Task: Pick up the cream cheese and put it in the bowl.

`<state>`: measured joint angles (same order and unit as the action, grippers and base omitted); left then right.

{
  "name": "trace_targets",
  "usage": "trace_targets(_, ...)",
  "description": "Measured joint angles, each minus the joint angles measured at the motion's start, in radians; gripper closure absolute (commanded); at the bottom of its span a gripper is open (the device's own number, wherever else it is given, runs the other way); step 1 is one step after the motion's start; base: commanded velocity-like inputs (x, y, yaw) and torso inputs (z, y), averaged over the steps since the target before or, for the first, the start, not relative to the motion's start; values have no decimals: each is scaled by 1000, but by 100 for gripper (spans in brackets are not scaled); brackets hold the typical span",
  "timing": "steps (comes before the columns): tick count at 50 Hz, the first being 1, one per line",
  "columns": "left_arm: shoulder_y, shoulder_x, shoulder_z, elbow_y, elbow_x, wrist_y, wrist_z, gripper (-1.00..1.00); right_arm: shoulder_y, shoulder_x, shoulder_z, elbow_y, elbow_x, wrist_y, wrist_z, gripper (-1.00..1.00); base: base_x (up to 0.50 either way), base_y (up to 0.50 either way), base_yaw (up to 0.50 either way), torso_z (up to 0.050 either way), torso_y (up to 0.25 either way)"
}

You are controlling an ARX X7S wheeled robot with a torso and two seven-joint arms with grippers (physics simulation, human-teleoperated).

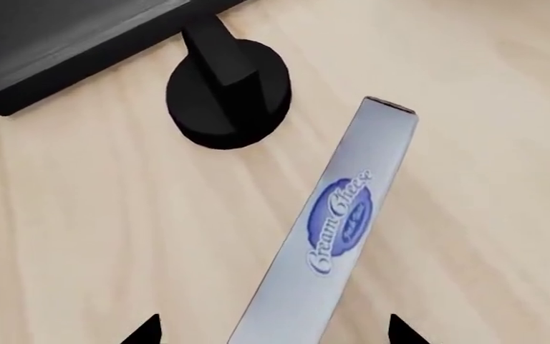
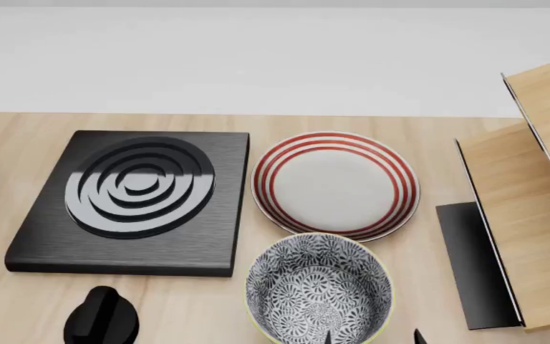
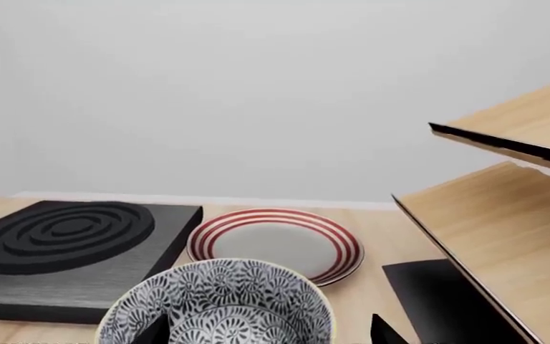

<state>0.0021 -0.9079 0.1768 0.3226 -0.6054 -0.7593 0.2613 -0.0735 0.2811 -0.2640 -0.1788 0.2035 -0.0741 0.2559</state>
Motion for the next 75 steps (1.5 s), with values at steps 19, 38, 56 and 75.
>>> trace_targets(19,-68,42,84,-82,54,2,24,-100,0,5,-8,2,2,-2,6,-100,0,0,0,0,1)
trace_targets(38,-148,93,198,-182,129,14,58,100,0,11,-9,11,11,-15,8,-100,1,0,0,0,0)
trace_targets(56,-118,108,165,-171,137,82,30,100,-1,16,-13,8,12,-18,16,-100,1,0,-1,0,0)
trace_targets(75,-145,108,-34,13,-51,-6,-79,100,-17,38,-4,-66,14,6,42,-100,0,0,0,0,0)
